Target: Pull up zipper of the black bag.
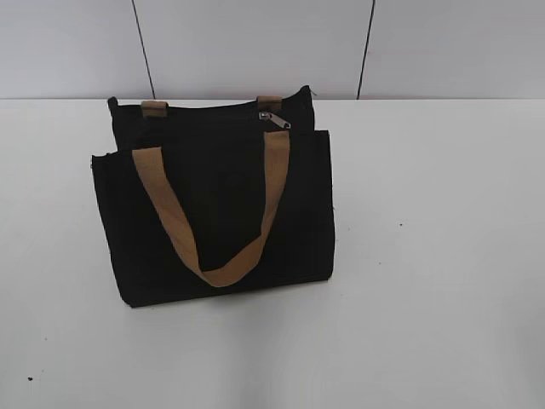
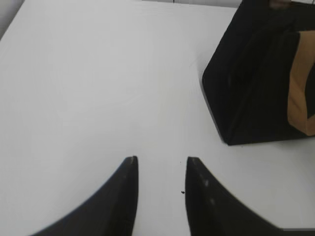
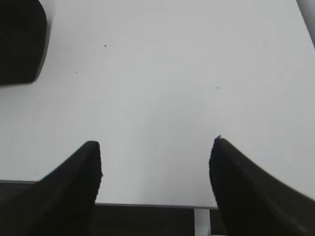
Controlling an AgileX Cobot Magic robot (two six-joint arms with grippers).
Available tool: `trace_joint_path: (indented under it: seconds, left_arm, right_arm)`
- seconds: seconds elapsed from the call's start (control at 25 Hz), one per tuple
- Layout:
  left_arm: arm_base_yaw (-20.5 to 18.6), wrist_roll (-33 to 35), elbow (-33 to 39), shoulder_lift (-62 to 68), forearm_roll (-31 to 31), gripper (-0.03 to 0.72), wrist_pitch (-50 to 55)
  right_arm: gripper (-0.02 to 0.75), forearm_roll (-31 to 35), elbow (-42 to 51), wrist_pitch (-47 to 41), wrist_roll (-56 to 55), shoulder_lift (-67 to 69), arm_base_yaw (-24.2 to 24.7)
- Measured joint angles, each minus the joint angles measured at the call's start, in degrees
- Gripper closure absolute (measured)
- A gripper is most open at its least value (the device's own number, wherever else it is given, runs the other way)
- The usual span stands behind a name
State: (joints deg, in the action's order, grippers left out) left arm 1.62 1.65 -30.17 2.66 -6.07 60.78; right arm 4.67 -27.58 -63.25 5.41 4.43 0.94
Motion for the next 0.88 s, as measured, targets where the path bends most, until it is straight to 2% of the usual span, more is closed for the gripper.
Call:
trace_joint_path:
  seconds: [0.32,0.88]
  left_arm:
    - [-3.02,0.03,0.0,-3.17,0.0,0.436,-0.05]
    - [-3.14,0.07,0.04,-3.2,0.05,0.447,-0.11]
  right_arm:
    - [0.212,0.22,0.0,0.02,0.0,-4.81,0.19]
    - [0.213,0.69,0.0,0.02,0.0,-4.81,0.48]
